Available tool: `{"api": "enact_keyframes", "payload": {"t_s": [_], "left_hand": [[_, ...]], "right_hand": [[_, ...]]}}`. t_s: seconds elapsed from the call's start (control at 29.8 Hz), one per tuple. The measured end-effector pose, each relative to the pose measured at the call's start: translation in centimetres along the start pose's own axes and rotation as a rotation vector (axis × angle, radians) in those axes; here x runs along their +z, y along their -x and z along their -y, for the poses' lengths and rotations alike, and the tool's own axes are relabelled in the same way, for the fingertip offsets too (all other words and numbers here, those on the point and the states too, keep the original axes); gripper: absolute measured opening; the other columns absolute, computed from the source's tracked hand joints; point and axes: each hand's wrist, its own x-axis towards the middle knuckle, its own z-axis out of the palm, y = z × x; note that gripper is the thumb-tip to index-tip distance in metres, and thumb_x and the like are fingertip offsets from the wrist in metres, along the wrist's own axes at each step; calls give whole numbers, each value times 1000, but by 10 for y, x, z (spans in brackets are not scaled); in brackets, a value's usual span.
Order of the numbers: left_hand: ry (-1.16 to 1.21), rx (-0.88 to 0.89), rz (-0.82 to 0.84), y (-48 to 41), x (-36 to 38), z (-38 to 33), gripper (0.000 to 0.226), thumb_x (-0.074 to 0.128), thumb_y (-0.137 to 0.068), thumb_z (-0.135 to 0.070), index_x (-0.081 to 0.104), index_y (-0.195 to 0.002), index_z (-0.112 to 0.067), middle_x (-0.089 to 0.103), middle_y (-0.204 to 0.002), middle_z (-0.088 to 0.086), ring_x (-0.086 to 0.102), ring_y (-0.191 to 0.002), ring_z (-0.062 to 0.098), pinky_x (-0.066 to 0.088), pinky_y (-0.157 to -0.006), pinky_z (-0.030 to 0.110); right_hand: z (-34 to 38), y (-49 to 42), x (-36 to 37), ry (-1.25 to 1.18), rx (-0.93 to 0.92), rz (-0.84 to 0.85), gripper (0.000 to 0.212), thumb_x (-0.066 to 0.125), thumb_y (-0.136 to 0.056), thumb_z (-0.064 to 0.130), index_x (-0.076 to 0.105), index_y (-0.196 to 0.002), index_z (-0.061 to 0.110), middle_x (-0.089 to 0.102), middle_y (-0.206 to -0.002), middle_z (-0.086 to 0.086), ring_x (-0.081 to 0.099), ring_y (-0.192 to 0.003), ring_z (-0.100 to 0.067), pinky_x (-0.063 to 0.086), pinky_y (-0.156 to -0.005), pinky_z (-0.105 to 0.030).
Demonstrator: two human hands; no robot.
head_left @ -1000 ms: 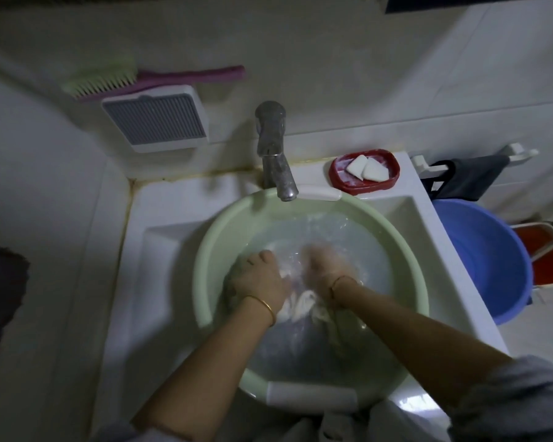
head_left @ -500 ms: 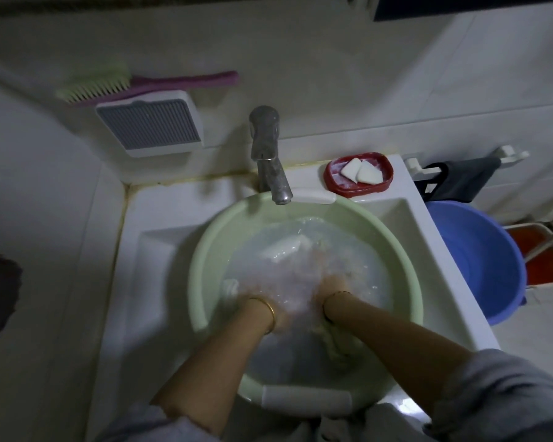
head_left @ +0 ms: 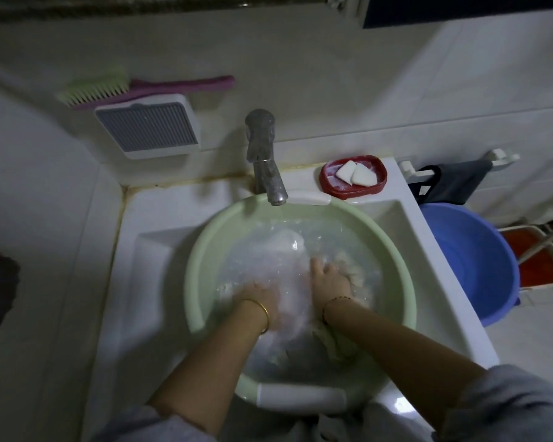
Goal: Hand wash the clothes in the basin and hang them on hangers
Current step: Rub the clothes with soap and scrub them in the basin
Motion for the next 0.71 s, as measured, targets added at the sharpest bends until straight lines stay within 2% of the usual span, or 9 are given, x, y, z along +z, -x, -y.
{"api": "enact_keyframes", "payload": {"t_s": [0.07, 0.13, 0.2, 0.34, 0.44, 0.5, 0.57, 0.64, 0.71], "left_hand": [[-37, 50, 50, 3, -2, -1, 61, 57, -85, -49, 45, -136, -17, 44, -143, 10, 43, -129, 31, 35, -105, 40], [-28, 87, -7, 3, -7, 3, 72, 57, -81, -58, 38, -140, -22, 32, -148, 12, 32, -133, 34, 29, -108, 42], [120, 106, -113, 2, -13, 8, 86, 63, -77, -58, 24, -146, -25, 17, -151, 14, 19, -138, 35, 22, -113, 44], [343, 156, -209, 14, -30, 11, 132, 79, -63, -52, -15, -149, -19, -10, -157, 14, -7, -146, 30, 12, -118, 45], [576, 285, -372, 22, -38, 2, 138, 86, -50, -48, -8, -150, -27, 9, -157, 9, 12, -145, 26, 22, -116, 44], [720, 466, -492, 24, -45, -1, 112, 84, -41, -49, 34, -140, -38, 48, -137, 6, 48, -125, 21, 43, -102, 39], [1060, 562, -508, 31, -53, -12, 61, 81, -46, -35, 67, -104, -23, 69, -94, 5, 66, -86, 12, 54, -75, 26], [945, 480, -774, 57, -64, -14, 51, 77, -54, -22, 59, -102, -20, 60, -91, -7, 60, -77, -12, 49, -67, 7], [1021, 422, -851, 61, -64, -18, 53, 75, -67, -8, 49, -113, -15, 51, -97, -14, 54, -81, -17, 39, -70, -2]], "right_hand": [[2, -2, -2, -20, -23, 19, 46, 36, -97, 7, 33, -143, 7, 26, -151, -17, 32, -135, -35, 35, -107, -40], [-2, -1, -17, -302, 29, -51, 30, 43, -96, 13, 55, -123, 10, 50, -131, -16, 49, -118, -33, 41, -93, -39], [-11, 3, -38, -737, 149, -106, 25, 48, -96, 21, 57, -115, 9, 56, -115, -13, 55, -104, -31, 40, -83, -33], [-22, 16, -76, -1383, 193, -229, 33, 58, -93, 30, 59, -112, 4, 64, -102, -10, 61, -104, -33, 46, -88, -37], [-21, 37, -104, -2059, 219, -12, 27, 56, -94, 30, 62, -97, 3, 68, -86, -14, 66, -82, -29, 55, -79, -40], [-23, 53, -120, -2394, 170, 274, 31, 47, -97, 28, 62, -92, 2, 67, -81, -12, 65, -74, -22, 55, -70, -31], [-27, 65, -133, -2513, 105, 414, 34, 47, -92, 26, 65, -91, -3, 68, -85, -12, 67, -75, -21, 56, -73, -29], [-32, 72, -141, -2520, -1, 465, 35, 51, -81, 23, 69, -81, -7, 69, -78, -15, 70, -67, -24, 59, -61, -32], [-38, 77, -147, -2507, -69, 478, 39, 49, -81, 25, 70, -75, -7, 70, -74, -14, 69, -64, -23, 58, -57, -31]]}}
